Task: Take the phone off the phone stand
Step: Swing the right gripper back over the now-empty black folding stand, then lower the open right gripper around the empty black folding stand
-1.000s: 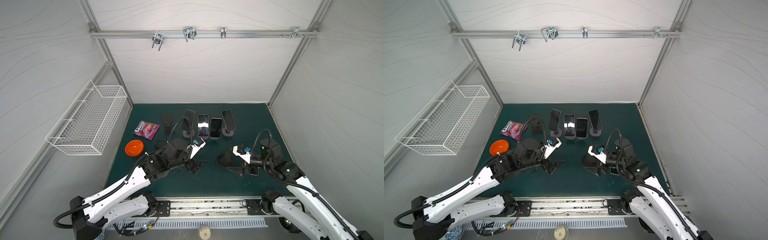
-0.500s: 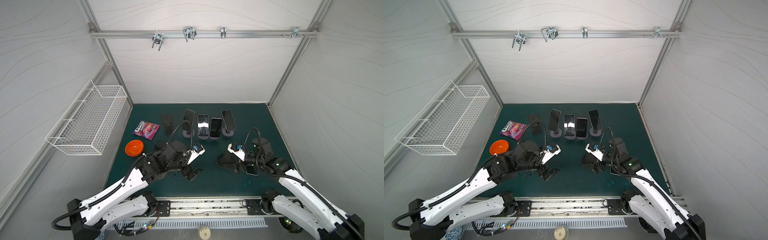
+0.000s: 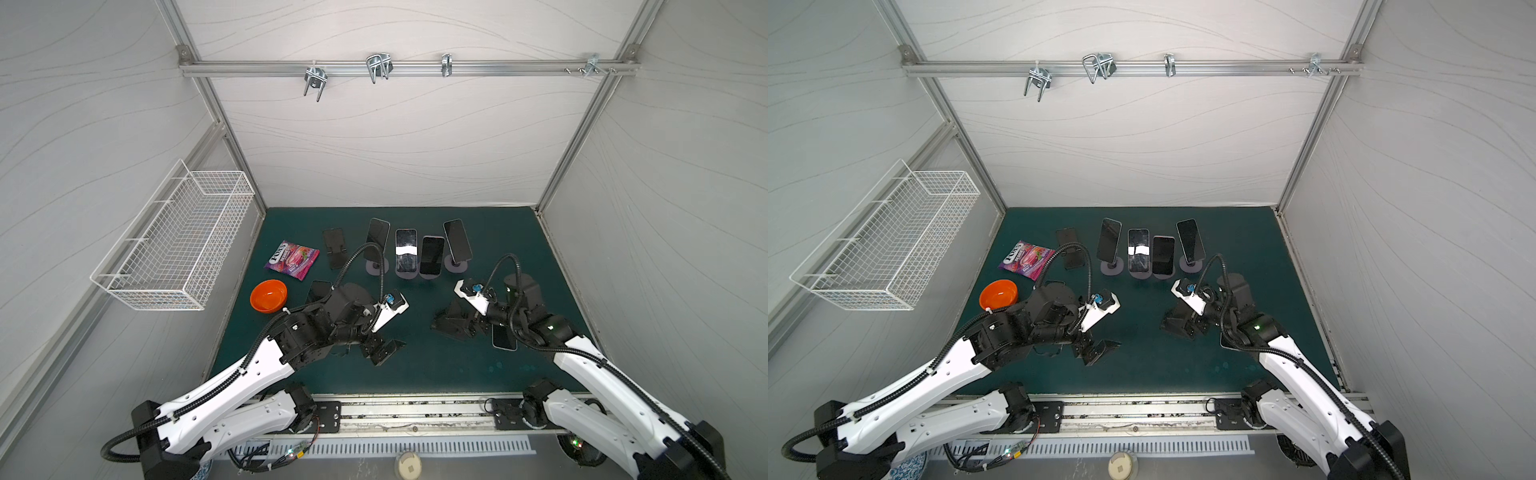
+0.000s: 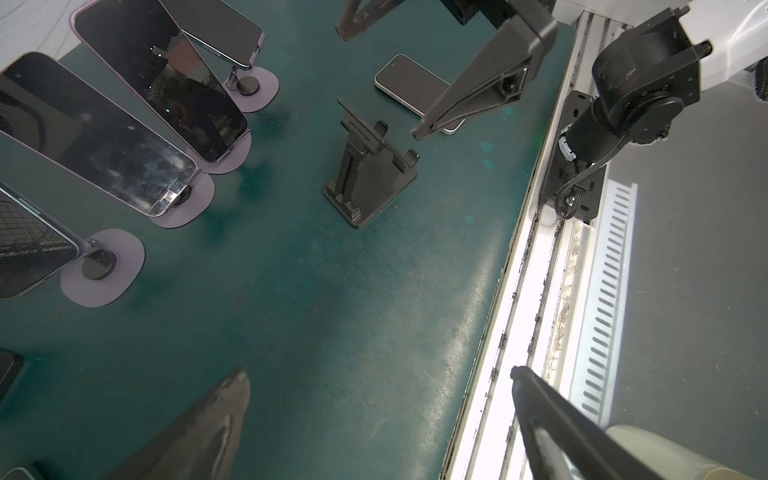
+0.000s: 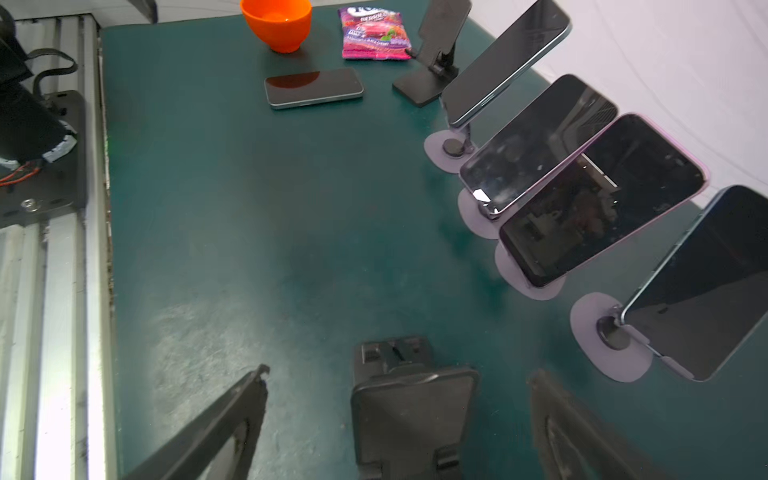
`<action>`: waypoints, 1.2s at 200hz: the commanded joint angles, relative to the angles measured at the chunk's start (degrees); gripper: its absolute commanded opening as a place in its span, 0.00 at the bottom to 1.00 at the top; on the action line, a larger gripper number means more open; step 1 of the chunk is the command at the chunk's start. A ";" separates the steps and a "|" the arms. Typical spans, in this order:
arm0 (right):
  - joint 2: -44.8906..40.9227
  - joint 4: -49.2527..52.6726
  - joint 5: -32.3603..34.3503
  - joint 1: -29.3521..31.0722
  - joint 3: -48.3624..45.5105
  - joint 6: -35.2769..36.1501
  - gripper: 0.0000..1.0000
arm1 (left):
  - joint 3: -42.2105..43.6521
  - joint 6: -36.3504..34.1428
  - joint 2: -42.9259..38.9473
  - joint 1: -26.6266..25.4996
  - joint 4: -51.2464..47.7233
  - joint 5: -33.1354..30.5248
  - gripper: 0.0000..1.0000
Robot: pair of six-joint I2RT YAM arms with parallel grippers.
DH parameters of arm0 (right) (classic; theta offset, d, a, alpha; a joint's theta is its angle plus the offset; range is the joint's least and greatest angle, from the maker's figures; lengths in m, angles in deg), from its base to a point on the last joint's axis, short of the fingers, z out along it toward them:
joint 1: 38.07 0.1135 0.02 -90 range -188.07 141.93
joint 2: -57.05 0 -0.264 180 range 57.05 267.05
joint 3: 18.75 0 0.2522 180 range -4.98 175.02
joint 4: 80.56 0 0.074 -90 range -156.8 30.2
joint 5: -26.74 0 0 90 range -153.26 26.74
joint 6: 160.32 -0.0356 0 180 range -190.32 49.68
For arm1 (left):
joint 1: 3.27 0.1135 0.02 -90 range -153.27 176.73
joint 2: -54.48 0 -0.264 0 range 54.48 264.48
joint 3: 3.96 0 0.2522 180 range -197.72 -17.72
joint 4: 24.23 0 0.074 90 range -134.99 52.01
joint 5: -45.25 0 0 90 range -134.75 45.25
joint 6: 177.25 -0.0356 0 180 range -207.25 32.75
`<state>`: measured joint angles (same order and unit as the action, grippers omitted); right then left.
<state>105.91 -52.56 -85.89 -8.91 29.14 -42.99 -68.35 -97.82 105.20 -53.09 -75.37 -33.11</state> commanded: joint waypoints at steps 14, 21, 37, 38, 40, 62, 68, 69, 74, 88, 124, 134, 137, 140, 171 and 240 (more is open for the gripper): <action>-2.41 -1.65 0.28 -0.66 -0.62 2.47 0.99 | -1.10 -1.48 -0.44 -0.20 0.69 0.60 0.99; -2.92 -2.05 0.22 -0.93 -1.06 2.35 0.99 | -1.05 -1.46 -0.36 -0.19 1.29 0.53 0.99; -3.68 -2.05 0.15 -1.43 -1.49 2.09 0.99 | -1.62 -0.80 0.21 -0.19 2.62 0.34 0.99; -3.73 -2.04 0.14 -1.45 -1.51 2.06 0.99 | -1.69 -0.78 0.28 -0.23 2.73 0.33 0.99; -3.83 -1.98 0.14 -1.54 -1.56 2.03 0.99 | -1.78 -0.77 0.33 -0.20 2.84 0.32 0.99; -3.88 -1.29 -1.11 -2.59 -1.62 2.34 0.99 | -3.13 -0.49 1.37 -0.21 3.60 0.03 0.99; -3.63 -1.02 -1.41 -2.87 -1.52 2.48 0.99 | -3.08 -0.21 1.56 -0.24 4.16 -0.25 0.99; -3.52 -0.99 -1.47 -2.97 -1.52 2.51 0.99 | -3.03 -0.14 1.61 -0.21 4.21 -0.28 0.99; -3.10 -0.74 -1.41 -3.11 -1.44 2.77 0.99 | -2.82 0.08 1.58 -0.19 4.79 -0.56 0.99; -1.79 0.10 -1.45 -3.48 -1.01 3.50 0.99 | -2.03 0.97 1.65 -0.19 6.65 -1.04 0.99; 2.64 0.72 -4.05 -5.00 -0.07 3.23 0.99 | -1.84 1.87 1.84 -0.19 9.04 -0.85 0.99; 3.66 0.90 -3.92 -5.01 0.15 2.81 0.99 | -2.06 1.26 1.84 -0.19 8.77 -1.18 0.99; 3.96 1.08 -3.88 -5.04 0.29 2.67 0.99 | -2.10 1.07 1.86 -0.19 8.69 -1.38 0.99; 4.17 1.24 -3.97 -5.00 0.36 2.68 0.99 | -2.21 0.95 1.92 -0.19 8.58 -1.48 0.99; 5.52 2.61 -5.19 -5.00 0.90 3.15 0.99 | -2.54 0.37 1.75 -0.19 7.59 -2.71 0.99; 6.64 3.15 -5.43 -5.04 1.31 3.65 0.99 | -2.80 0.15 2.22 -0.19 7.77 -2.68 0.99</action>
<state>112.29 -50.66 -89.87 -13.74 28.75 -41.33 -68.44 -96.27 107.03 -53.09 -69.41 -35.34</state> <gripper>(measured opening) 0.990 0.989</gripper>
